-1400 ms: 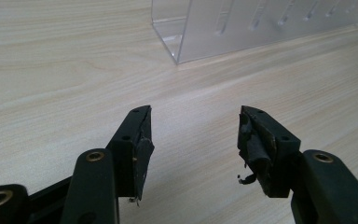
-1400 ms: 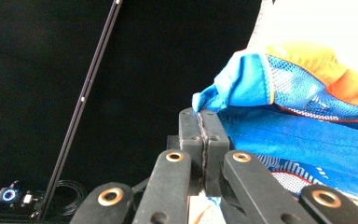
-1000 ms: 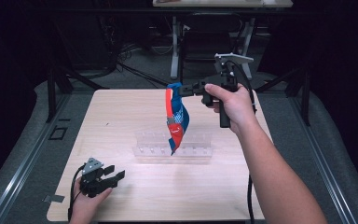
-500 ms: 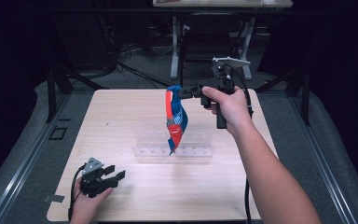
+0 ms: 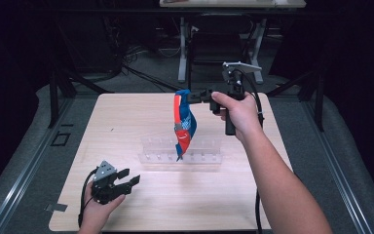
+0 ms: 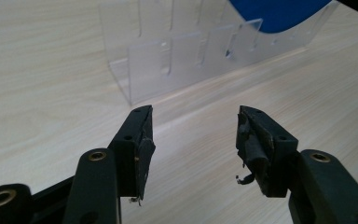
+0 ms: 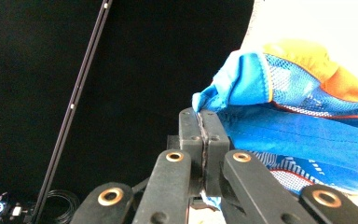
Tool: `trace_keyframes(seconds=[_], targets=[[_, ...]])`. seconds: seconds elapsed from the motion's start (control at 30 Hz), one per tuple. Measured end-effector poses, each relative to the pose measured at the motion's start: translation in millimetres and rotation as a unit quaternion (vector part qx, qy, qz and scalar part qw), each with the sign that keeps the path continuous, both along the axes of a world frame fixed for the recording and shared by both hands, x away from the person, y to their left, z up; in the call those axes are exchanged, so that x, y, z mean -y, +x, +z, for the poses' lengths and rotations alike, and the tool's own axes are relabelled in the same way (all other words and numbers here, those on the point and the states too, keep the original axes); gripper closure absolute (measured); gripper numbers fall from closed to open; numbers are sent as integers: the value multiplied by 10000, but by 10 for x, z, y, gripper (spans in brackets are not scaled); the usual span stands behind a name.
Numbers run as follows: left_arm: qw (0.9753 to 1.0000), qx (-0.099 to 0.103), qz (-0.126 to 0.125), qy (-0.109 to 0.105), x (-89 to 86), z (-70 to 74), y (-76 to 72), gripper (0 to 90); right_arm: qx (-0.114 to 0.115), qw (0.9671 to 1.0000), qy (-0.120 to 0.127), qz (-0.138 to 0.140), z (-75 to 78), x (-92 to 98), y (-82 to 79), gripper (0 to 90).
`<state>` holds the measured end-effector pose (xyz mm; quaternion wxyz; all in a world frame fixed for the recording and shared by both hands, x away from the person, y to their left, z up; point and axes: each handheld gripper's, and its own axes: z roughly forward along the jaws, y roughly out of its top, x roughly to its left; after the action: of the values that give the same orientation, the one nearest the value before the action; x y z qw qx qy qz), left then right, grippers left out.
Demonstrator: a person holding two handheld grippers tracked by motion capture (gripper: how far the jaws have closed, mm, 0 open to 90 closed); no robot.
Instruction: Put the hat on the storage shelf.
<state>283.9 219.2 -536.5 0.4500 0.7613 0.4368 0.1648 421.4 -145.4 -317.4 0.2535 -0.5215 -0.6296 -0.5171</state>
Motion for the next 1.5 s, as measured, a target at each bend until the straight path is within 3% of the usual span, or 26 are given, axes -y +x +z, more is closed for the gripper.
trace_keyframes(seconds=[0.1,0.13,0.43,0.87,1.0,1.23,1.5], targets=[[9999,84,-98,19,64,63,11,482,15,10000,-10,10,-4,-8,-1,900],[9996,196,-187,29,158,120,33,484,30,10000,-19,10,-8,-16,-2,900],[9980,374,-492,98,516,236,120,515,38,10000,-29,-8,-20,-41,0,900],[9954,613,-730,52,797,425,164,542,0,10000,27,-36,-56,-23,23,900],[9936,721,-871,31,910,490,155,560,11,10000,40,-39,-58,-29,25,900],[9917,792,-1008,125,1076,532,171,635,8,10000,38,-47,-57,-40,25,900],[9913,858,-969,228,1221,527,219,700,24,10000,39,-53,-57,-30,23,900]])
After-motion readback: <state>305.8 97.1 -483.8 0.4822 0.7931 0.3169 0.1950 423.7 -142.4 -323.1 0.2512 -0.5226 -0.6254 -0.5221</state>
